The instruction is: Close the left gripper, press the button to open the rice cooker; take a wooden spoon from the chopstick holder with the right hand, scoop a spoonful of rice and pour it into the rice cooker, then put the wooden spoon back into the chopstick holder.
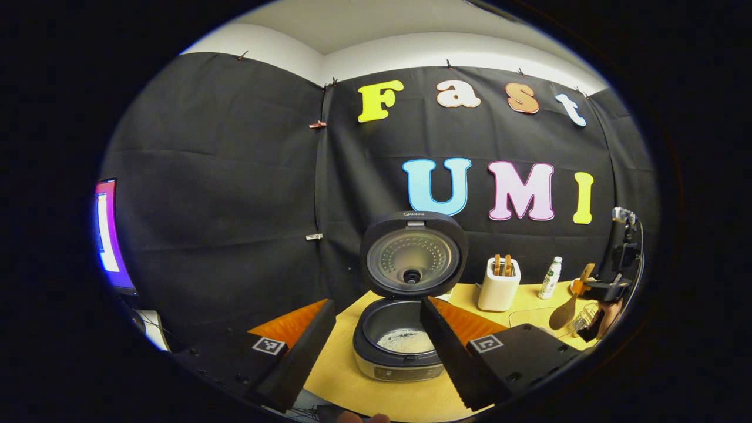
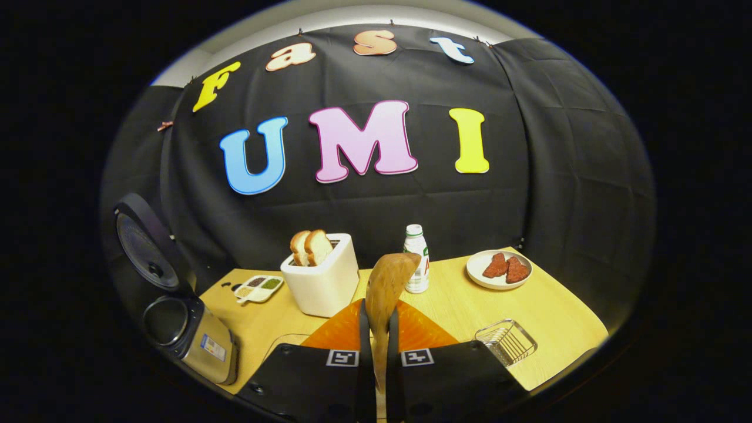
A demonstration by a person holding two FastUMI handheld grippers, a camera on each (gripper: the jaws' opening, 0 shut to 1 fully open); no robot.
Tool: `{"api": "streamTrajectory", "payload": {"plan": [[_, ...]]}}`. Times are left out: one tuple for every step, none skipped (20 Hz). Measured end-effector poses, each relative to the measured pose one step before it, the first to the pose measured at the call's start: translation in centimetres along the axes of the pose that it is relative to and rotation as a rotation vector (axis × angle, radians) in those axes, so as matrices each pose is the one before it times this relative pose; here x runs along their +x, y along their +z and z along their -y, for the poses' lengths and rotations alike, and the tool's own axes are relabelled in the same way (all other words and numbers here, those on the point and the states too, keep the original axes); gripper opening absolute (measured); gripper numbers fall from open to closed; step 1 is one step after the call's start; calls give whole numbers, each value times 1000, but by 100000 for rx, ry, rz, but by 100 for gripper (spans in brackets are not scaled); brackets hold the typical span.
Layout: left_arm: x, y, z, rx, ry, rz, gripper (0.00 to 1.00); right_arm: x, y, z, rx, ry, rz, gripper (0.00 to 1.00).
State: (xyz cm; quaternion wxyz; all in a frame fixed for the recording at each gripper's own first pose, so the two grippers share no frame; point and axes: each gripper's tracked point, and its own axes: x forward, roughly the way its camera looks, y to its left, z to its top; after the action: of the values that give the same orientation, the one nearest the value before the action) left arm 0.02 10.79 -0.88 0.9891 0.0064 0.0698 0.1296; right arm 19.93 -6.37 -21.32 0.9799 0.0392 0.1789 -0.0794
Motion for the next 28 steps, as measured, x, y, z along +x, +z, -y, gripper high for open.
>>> {"api": "streamTrajectory", "payload": {"plan": [[479,-312,-390,467,-797,471,98,724,-912,55,-698,-2333,-1221,11],[494,-936,-538,982,-500,-2266,98,533,-744,6,-1201,-2476,-923,11],[341,-1191,-735,165,216,-2894,98,417,-703,56,-1157,-2566,-288,12],[388,-628,-436,-1108,-224,-1728,98,377,-378,-198,-860,-1916,363,12],[266,-244,-378,-1018,-380,-896,98,115,-321,-476,227,-1218,100,11],[335,-72,-342,150,-143,-288,98,79,-270,-607,718,-584,-426,11],[380,-151,-372,1183,-164,-324,98,-11,-370,-851,616,305,-733,12],[229,-372,-168,1150,-510,-577,98,-201,-284,-910,1676,940,-909,11],[330,31,-139,480,-528,28,98,-268,-365,-1042,2306,1108,-1165,11],[110,172,-82,-34,-982,229,98,-334,-409,-1107,2893,1475,-1231,11],[198,74,7,148,-656,12,98,-337,-451,-1072,2173,1435,-1393,11],[153,-295,-39,355,-695,-349,98,-355,-394,-1174,2234,1754,-1393,12],[179,-20,108,558,-1135,-45,98,-586,-434,-1040,1964,1685,-1318,11],[80,-2,-54,679,-421,418,98,-411,-273,-958,2144,1929,-937,11],[64,68,-236,544,-72,-8,98,-434,-164,-911,1252,1840,-608,11],[260,-425,-380,1532,1496,-1046,98,-478,-153,-693,1474,1874,-922,11],[204,-603,-528,1989,1506,-2193,98,-512,-121,-502,1816,1670,-812,11],[-84,-407,21,362,-581,-784,98,-458,-79,-125,1670,431,-899,11],[-63,-11,240,-989,-812,-68,98,-336,42,82,2156,81,-300,11],[-98,431,-189,-1419,17,-6,98,-337,248,488,3027,-785,90,11],[32,187,39,-1847,-763,188,98,-336,293,534,4160,-723,301,11],[-158,-152,95,-1150,-457,-367,98,-255,372,727,4716,-966,356,11],[38,-120,55,-460,32,-478,98,-168,371,761,5462,-702,129,11],[2,47,82,-144,-288,-183,98,-29,416,782,5894,-803,104,11],[-24,268,161,272,-321,216,98,87,309,623,6385,-164,-92,11],[-22,146,253,604,-440,371,98,39,470,573,5609,-75,120,11],[-124,480,237,803,-607,1044,98,137,543,545,4240,-381,544,11],[-66,547,319,739,-883,1251,98,93,442,394,2182,-231,328,11]]}}
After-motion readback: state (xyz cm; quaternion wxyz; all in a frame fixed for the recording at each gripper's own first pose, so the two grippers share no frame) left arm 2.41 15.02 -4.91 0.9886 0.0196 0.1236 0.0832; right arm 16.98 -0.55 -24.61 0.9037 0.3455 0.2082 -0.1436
